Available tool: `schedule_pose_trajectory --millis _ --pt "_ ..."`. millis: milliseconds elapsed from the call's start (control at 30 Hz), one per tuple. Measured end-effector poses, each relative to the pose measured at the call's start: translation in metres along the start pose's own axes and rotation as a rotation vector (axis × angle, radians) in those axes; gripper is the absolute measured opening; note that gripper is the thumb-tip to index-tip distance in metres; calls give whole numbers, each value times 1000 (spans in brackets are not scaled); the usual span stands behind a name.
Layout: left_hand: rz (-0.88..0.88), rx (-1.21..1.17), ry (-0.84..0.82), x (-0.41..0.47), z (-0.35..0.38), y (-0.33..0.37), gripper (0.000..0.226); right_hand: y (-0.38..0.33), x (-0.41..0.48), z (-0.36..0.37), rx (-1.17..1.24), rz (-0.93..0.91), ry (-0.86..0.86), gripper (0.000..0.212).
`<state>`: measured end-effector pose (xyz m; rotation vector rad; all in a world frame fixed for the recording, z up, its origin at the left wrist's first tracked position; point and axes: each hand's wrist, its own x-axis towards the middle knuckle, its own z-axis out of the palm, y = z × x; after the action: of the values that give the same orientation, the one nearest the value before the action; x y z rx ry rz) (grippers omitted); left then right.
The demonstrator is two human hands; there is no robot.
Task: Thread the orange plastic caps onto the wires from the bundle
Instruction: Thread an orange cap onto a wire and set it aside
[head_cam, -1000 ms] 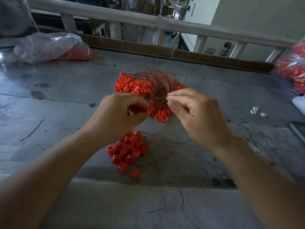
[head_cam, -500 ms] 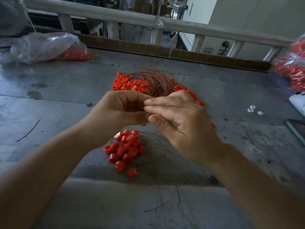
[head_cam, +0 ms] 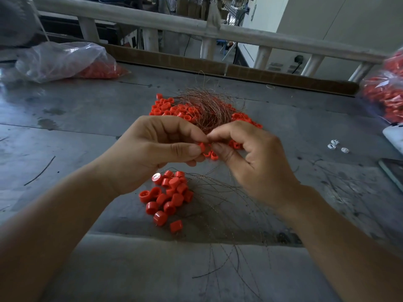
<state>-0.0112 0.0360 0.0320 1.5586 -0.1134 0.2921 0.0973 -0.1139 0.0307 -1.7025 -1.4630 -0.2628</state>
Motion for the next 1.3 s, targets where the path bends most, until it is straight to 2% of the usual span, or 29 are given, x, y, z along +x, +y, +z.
schedule_pose_trajectory --millis 133,300,567,900,1033,1200,1300 --pt "-9 52 40 1 0 1 28 4 2 -5 -133 -18 85 7" --pt "-34 114 187 2 2 -3 27 7 4 -17 -91 48 177 7" --pt "-27 219 242 2 7 -2 30 2 2 -10 -81 59 115 7" --pt "4 189 241 3 10 -5 26 -2 -2 -2 35 112 52 7" --pt "34 191 223 3 13 -3 25 -3 -2 0 8 104 22 8" --pt "29 177 228 2 12 -3 31 -4 -1 -1 -19 102 31 9" --pt "16 76 218 3 11 -4 36 -4 0 -1 -34 118 46 10"
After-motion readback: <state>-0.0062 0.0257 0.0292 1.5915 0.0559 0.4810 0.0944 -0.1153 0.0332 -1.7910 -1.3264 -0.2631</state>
